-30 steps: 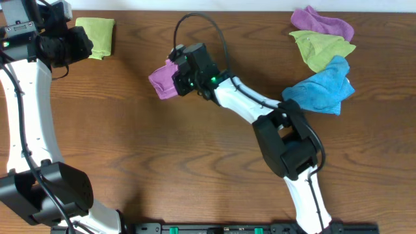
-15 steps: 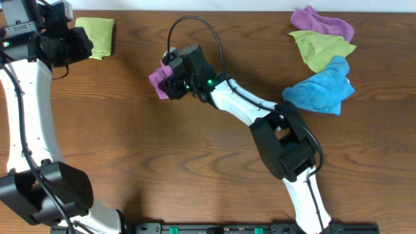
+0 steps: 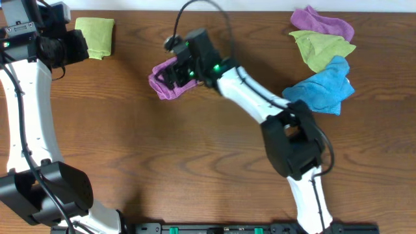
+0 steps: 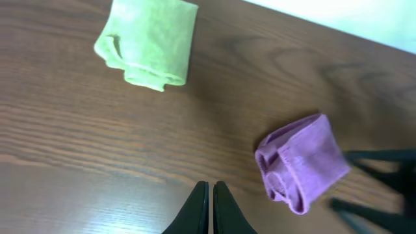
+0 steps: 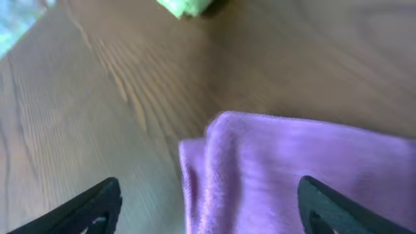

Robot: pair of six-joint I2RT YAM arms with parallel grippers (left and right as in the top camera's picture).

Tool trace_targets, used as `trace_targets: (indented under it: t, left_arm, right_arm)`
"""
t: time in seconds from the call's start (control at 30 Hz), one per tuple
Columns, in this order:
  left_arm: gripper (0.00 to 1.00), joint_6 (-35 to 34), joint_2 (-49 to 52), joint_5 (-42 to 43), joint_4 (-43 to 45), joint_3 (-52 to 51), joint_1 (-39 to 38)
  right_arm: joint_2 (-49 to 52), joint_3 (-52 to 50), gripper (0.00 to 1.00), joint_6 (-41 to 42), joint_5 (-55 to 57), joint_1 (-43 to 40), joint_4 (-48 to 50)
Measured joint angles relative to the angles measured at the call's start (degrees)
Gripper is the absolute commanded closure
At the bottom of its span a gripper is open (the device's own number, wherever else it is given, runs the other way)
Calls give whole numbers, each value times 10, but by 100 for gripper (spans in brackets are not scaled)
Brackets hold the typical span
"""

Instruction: Fold the cloth

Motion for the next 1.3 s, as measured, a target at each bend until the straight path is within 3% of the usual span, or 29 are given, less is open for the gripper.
trace_targets:
  t: [0.13,0.23,0.37,0.47,0.7,0.83,1.03,1.3]
  left_arm:
    - [81,12,0,12,2,-38,4]
    - [64,38,0,101,23,-108,5]
    - [44,47,4,178,66,-200,-8]
    - [5,52,5,233,104,-253,-38]
    - [5,-2,5,276,200,-281,-137]
    - [5,-42,5,245,240,-281,-171]
    - [5,-143,8,176,275,-281,-148]
    - [5,-243,99,270,332,-281,-97]
  right_arm:
    - [-58,51,7,-37,52,-31,-120]
    - [-126,93,1,-77,165,-59,-243]
    - [-190,101,1,-102,262,-94,-330]
    - [-221,101,1,-109,293,-124,-368]
    - [-259,101,1,-118,312,-157,-431]
    - [-264,101,1,-120,314,-158,-459]
    - [-264,101,1,-120,314,-158,-472]
    - [-264,101,1,-120,314,-158,-475]
